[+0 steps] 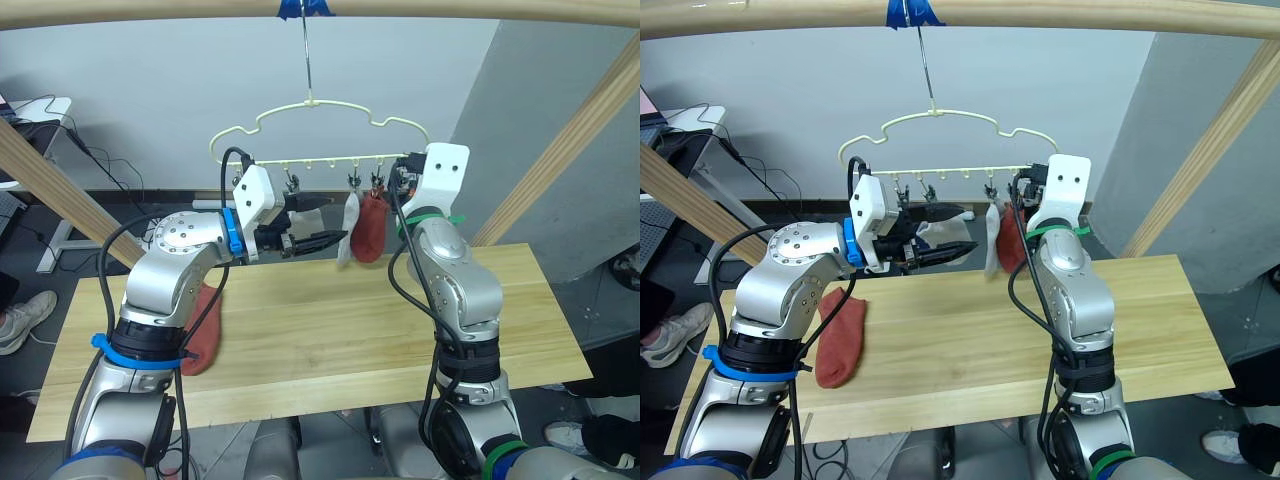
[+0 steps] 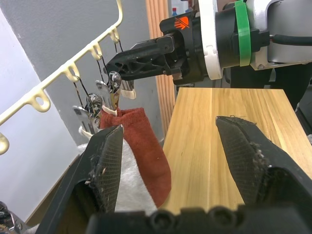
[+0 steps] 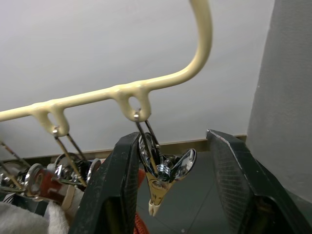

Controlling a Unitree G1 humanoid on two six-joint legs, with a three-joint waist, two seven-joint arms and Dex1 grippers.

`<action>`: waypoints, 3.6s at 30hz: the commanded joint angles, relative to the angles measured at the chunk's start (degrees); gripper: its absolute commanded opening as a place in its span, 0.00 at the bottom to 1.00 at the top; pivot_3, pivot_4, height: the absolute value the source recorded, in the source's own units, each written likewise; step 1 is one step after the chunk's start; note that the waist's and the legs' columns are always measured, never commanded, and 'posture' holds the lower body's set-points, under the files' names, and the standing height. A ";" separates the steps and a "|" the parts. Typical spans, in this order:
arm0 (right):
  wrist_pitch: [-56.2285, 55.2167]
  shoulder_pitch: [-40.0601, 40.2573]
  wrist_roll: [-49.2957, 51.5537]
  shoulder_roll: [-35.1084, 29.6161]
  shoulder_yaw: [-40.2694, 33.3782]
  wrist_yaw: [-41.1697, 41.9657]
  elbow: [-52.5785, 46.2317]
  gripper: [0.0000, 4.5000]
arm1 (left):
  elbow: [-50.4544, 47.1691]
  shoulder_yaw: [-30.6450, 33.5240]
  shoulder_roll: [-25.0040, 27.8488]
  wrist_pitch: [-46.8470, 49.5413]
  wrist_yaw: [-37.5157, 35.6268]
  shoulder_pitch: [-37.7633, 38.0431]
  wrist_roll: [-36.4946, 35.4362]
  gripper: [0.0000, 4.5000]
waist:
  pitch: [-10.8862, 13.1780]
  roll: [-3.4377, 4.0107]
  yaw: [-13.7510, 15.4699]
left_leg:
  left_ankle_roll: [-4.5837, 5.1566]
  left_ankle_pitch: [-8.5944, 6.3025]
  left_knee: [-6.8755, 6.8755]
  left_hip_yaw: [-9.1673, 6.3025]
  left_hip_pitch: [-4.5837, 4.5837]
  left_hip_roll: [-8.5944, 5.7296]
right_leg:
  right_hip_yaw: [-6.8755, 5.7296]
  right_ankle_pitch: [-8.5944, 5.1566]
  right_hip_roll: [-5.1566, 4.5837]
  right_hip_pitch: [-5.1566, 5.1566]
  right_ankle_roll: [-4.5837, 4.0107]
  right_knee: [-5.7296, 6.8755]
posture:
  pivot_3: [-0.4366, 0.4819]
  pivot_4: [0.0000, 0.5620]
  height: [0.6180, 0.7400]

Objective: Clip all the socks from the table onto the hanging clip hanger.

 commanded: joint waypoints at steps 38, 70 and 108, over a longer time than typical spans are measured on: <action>-2.63 -1.75 7.39 3.49 2.00 -1.99 -1.11 0.01 | -6.23 2.35 -2.10 0.07 9.48 8.55 2.70 0.74 | -0.01 0.02 -0.16 | 0.01 0.00 0.00 0.01 0.00 0.00 | 0.03 0.01 -0.01 0.00 -0.01 0.01 | 0.23 0.39 1.00; 2.56 -3.10 8.44 2.20 1.95 4.15 -1.92 0.00 | 25.38 20.17 -4.68 9.40 35.46 21.84 9.05 0.91 | 0.02 0.06 0.23 | 0.23 0.15 -0.04 -0.10 0.04 0.07 | -0.17 -0.01 -0.01 0.01 0.02 0.06 | 0.27 0.51 1.00; 4.67 -2.68 9.65 2.02 1.45 2.74 -5.01 0.00 | -4.81 5.53 -7.56 14.07 6.44 15.61 -8.99 0.01 | 0.13 0.20 0.04 | 0.23 0.14 -0.16 -0.03 -0.18 0.62 | -0.20 -0.02 0.49 -0.17 0.00 -0.32 | 0.24 0.50 1.00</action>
